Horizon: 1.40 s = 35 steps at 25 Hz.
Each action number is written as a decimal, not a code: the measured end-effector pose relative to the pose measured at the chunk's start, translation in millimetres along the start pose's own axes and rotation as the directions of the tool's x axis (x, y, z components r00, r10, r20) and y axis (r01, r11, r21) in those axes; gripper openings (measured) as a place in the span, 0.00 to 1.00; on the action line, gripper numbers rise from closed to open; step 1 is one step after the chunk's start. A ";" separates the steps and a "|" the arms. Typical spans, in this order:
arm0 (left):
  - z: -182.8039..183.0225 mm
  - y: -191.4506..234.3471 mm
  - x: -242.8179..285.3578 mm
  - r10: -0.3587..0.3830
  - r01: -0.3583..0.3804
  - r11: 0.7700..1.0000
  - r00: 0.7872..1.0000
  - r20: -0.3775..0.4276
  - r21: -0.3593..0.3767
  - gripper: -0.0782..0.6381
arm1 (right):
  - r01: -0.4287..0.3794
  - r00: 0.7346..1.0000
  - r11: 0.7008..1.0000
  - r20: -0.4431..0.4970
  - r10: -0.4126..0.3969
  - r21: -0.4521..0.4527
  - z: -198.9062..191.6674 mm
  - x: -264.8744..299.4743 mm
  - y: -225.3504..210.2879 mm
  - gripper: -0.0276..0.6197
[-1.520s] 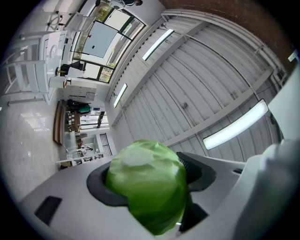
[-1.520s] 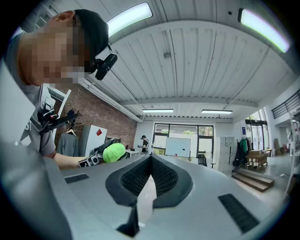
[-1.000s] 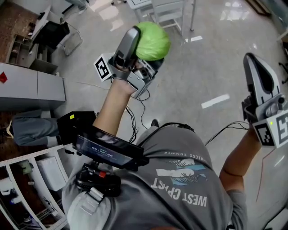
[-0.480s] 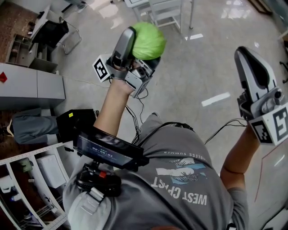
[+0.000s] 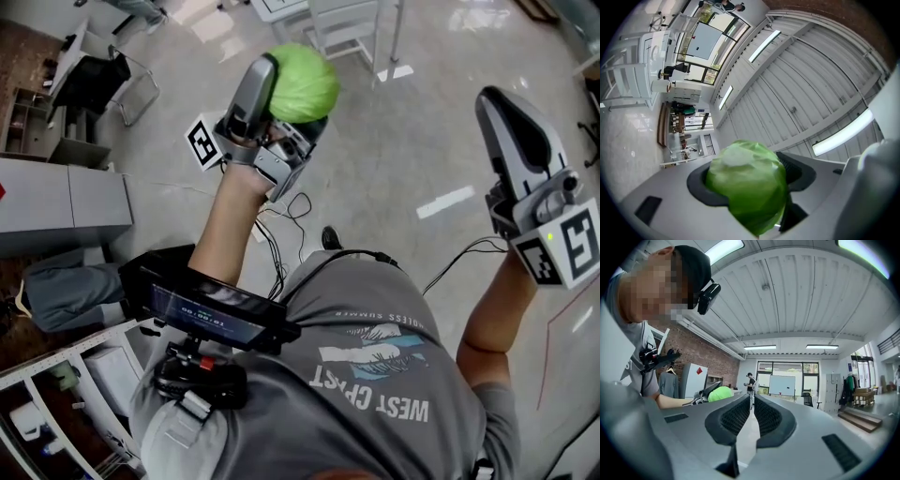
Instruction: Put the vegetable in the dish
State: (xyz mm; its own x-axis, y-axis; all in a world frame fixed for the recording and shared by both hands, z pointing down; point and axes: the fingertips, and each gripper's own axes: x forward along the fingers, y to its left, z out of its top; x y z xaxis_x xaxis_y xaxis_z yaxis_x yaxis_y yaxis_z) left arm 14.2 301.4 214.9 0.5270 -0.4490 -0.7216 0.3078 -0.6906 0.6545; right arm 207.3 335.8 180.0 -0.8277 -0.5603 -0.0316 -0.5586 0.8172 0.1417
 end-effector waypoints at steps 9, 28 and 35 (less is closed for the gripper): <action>101.8 30.3 5.8 -0.023 0.023 1.000 0.999 -0.027 0.000 0.56 | 0.043 0.999 0.999 -0.019 -0.043 0.008 -11.7 98.5 -31.4 0.06; 145.8 100.1 72.9 0.016 -0.023 0.991 0.998 0.052 0.130 0.55 | -0.058 0.998 0.998 -0.028 0.058 0.004 -25.9 145.3 -153.7 0.06; 182.8 124.4 76.4 0.068 -0.074 0.986 0.997 0.046 0.146 0.55 | -0.075 0.996 0.997 -0.036 0.076 0.033 -35.8 192.1 -173.8 0.06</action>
State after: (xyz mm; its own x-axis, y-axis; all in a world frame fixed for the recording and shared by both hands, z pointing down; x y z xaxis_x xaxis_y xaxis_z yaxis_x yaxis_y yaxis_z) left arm -52.0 77.6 200.0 0.5098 -0.5207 -0.6849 0.1486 -0.7308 0.6662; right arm 147.3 81.3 184.6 -0.8655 -0.5008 0.0150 -0.4963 0.8610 0.1111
